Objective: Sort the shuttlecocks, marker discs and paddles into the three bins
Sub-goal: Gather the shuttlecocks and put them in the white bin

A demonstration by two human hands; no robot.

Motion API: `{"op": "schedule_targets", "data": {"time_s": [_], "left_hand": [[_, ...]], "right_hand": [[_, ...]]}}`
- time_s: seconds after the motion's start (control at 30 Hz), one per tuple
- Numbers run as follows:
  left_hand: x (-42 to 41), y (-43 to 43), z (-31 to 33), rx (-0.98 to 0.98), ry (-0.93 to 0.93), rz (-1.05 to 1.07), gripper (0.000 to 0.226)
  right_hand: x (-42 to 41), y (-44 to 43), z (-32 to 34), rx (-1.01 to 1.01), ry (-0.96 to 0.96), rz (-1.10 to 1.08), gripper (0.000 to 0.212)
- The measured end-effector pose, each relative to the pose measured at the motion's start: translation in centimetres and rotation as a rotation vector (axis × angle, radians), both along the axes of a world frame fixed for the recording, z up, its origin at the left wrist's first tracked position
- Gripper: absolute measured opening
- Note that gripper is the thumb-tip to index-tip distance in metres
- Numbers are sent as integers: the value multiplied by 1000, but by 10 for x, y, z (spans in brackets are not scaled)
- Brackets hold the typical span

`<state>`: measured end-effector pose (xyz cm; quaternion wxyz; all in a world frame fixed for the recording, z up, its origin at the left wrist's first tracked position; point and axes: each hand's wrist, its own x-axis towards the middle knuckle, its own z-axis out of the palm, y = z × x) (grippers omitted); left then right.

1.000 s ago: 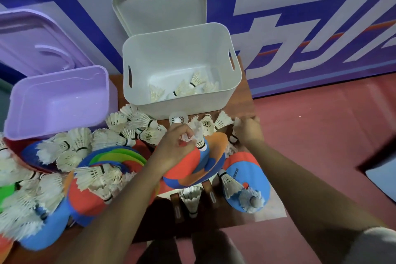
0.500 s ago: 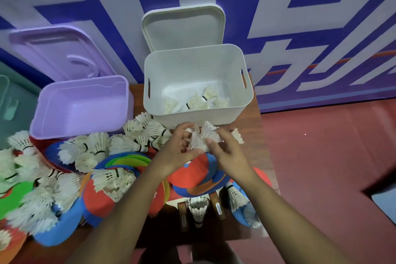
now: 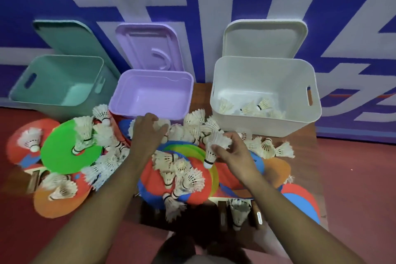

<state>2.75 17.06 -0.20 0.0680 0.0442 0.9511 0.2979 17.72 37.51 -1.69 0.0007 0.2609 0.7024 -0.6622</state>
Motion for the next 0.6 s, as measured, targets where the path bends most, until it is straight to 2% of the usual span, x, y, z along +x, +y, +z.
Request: {"op": "schedule_targets", "data": {"time_s": [0.07,0.13,0.27,0.4,0.5,0.6], "left_hand": [[-19,-7,-12,-52,-99,50,53],[-33,-13,-29,-92,-182,-9,62],[-46,-20,-45,-159,-212,-168,47],[-47,-28,-26,-23,-167,-164,26],[-39,-47,-1,213,-46,-108,20],[-17,-56,27,465,-23,-217,10]], "right_hand": [[-1,-9,-5,24,-29,19,37],[-1,-19,-3,49,-35,24,35],[2,-31,-5,89,-1,24,31],[3,-39,-3,49,10,-7,50],[-3,-50,1,76,51,-16,71],[-15,-68,9,79,119,55,81]]}}
